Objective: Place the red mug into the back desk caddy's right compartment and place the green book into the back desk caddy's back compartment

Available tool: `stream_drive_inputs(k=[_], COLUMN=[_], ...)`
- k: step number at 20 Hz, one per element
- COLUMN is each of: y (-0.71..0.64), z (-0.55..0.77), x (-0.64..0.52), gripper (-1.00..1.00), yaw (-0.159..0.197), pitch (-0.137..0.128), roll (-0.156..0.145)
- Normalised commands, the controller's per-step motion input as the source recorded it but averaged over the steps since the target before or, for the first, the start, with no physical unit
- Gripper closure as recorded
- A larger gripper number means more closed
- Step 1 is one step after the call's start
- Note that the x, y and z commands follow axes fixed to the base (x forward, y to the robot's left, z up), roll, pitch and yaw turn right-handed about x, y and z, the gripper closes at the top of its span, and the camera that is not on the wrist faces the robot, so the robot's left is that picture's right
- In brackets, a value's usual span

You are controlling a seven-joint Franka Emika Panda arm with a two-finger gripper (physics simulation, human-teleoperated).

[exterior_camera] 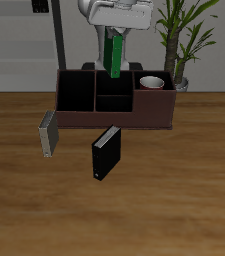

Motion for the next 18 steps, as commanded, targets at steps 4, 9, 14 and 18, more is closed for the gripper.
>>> stream_drive_inputs(k=[4,9,14,18], y=[-0.06,0.11,0.21,0.06], z=[0.06,0.09,-0.09,-0.17], x=[-0.02,-0.13,-0.15,-0.10], gripper=[1.00,1.00,1.00,1.00], yaw=[0.148,0.149,0.152,0.198], pitch=[-0.003,-0.025,0.015,0.048], roll=[-0.004,0.027,0.068,0.024])
